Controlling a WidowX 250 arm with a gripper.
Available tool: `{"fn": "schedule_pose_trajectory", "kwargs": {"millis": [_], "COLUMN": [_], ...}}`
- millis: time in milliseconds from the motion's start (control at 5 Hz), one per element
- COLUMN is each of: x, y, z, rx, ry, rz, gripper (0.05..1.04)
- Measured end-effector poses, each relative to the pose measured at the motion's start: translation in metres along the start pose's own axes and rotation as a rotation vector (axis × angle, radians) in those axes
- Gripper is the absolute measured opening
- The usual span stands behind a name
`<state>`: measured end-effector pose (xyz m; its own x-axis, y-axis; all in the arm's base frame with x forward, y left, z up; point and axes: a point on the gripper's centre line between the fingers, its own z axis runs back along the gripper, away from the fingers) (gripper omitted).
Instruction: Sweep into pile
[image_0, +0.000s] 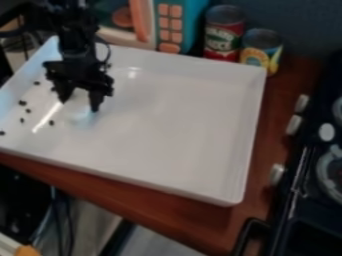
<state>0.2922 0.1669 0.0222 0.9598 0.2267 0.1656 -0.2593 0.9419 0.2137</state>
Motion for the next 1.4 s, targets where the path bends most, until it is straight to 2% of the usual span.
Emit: {"fn": "schedule_pose_trajectory", "kwargs": {"millis": [400,600,800,1000,1200,1400], "x": [0.0,-0.005,0.002,0.002,-0.001,-0.008], "y": [0.001,-0.003,-0.023,-0.058,-0.091,-0.126], "z": [0.001,0.007,0.047,0.075,0.08,0.037], "rx": [0.005,-0.021,-0.072,-0.108,-0.083,-0.018], "ry": [0.0,0.03,-0.056,-0.107,-0.138,-0.062], "rz": [-0.028,-0.012,-0.023,-0.09,-0.163,-0.279], "gripper": [0.74,0.74,0.74,0.74,0.74,0.74]}}
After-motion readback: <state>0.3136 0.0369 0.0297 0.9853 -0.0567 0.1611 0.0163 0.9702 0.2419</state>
